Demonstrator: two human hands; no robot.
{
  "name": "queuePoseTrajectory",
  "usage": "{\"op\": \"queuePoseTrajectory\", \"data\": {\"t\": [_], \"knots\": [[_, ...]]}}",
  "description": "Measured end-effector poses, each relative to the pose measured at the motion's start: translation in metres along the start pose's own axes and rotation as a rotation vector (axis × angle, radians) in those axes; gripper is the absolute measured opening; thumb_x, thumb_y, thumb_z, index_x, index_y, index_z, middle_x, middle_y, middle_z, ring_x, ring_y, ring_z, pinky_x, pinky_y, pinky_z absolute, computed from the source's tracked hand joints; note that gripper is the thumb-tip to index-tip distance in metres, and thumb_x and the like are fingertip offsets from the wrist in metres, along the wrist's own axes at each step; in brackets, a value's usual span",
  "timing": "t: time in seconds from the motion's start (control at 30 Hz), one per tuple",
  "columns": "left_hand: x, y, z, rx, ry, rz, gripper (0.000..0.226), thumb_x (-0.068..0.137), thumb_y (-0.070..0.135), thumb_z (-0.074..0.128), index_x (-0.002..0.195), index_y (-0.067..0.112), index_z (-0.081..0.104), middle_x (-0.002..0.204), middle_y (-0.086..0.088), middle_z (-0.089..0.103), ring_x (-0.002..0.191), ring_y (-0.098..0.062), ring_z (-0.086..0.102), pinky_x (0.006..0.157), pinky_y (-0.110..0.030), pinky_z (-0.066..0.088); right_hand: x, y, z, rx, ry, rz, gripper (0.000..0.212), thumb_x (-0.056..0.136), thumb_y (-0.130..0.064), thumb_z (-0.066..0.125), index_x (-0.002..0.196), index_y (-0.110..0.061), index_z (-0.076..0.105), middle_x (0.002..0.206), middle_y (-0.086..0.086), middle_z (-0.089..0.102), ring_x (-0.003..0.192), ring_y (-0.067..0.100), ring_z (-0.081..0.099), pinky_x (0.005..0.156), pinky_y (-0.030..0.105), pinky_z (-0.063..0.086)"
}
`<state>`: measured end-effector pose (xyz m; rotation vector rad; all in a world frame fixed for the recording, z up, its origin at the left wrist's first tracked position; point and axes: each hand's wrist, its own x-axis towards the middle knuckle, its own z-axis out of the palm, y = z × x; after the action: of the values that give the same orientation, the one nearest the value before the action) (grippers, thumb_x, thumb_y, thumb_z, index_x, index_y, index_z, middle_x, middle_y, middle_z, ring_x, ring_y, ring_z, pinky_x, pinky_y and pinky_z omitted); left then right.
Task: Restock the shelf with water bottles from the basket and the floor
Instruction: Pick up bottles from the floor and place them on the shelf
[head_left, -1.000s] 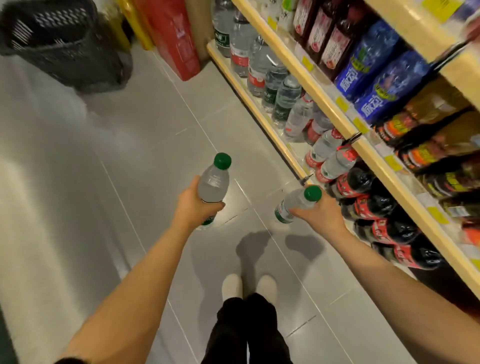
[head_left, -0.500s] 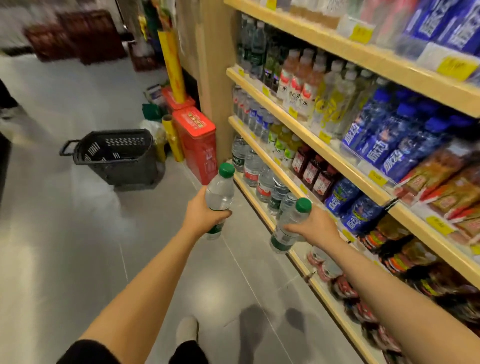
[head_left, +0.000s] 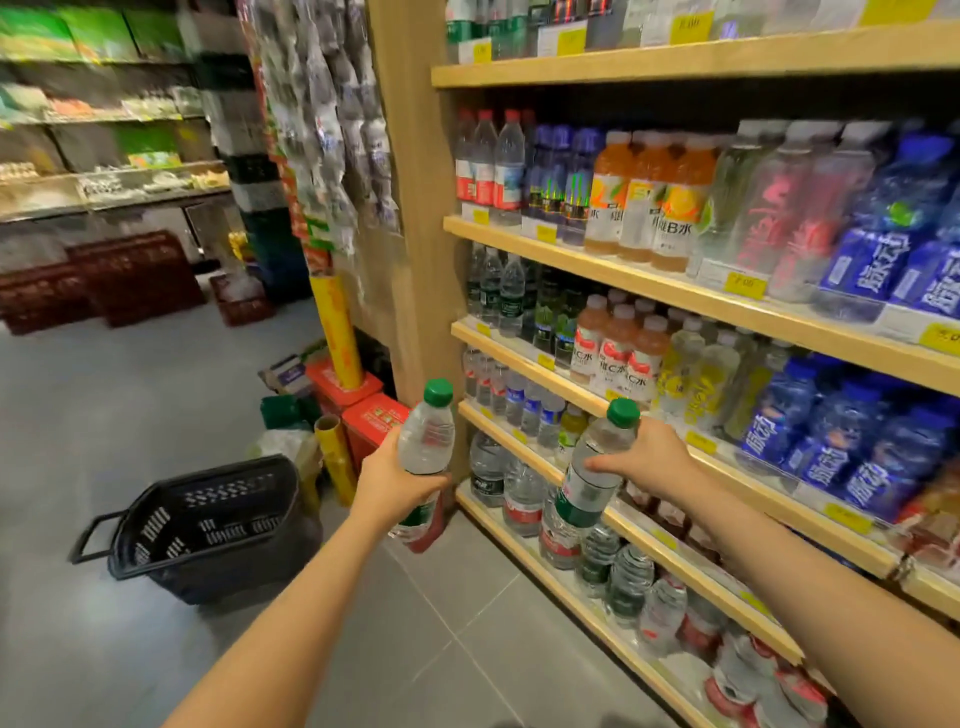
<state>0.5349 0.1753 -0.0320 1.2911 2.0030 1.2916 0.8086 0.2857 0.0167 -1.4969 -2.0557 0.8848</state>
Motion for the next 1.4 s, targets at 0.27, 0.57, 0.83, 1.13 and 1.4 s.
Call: {"op": "queuePoseTrajectory", "data": {"t": [0.27,0.57,0.83,1.13,1.4], "knots": [[0.140,0.022,-0.016,-0.010,0.016,0.130,0.052,0.054,0.030,0.077,0.101,0.024,0.056,0.093,0.008,0.065,0.088,-0.011,0.062,0.074,-0.035,0.054,0.105,-0.065,-0.007,-0.067,0.127,-0.084,0.049,0.062,-0.040,0.081,0.096,-0.012,0.059,0.094,0.004,0.065,0.086,0.021,0.060,0.071,0.037,0.049],[0.333,0.067,-0.034,-0.015,0.031,0.230,0.047,0.059,0.035,0.080,0.098,0.031,0.055,0.093,0.011,0.066,0.089,-0.012,0.062,0.075,-0.039,0.054,0.249,-0.145,-0.030,-0.064,0.188,-0.184,0.048,0.064,-0.032,0.081,0.103,-0.019,0.056,0.098,-0.004,0.061,0.088,0.015,0.056,0.073,0.031,0.046],[0.459,0.143,-0.060,-0.216,0.120,0.442,0.050,0.069,0.021,0.081,0.105,0.027,0.047,0.092,0.017,0.055,0.090,-0.007,0.053,0.065,-0.017,0.040,0.342,-0.231,-0.070,-0.037,0.392,-0.301,0.046,0.066,-0.029,0.081,0.104,-0.022,0.057,0.100,-0.004,0.061,0.091,0.013,0.056,0.074,0.028,0.041],[0.600,0.226,-0.108,-0.407,0.097,0.798,0.053,0.065,0.030,0.084,0.105,0.031,0.049,0.099,0.012,0.061,0.096,-0.010,0.059,0.075,-0.017,0.046,0.413,-0.343,-0.102,-0.008,0.675,-0.471,0.051,0.063,-0.032,0.081,0.107,-0.031,0.056,0.099,-0.005,0.068,0.093,0.014,0.064,0.084,0.035,0.051],[0.671,0.310,-0.142,-0.680,-0.080,1.016,0.051,0.071,0.005,0.079,0.114,0.011,0.052,0.095,0.018,0.057,0.076,0.020,0.055,0.062,-0.001,0.044,0.448,-0.419,-0.131,-0.016,0.938,-0.494,0.040,0.060,-0.037,0.080,0.093,-0.031,0.060,0.091,0.003,0.072,0.084,0.017,0.068,0.085,0.046,0.055]]}}
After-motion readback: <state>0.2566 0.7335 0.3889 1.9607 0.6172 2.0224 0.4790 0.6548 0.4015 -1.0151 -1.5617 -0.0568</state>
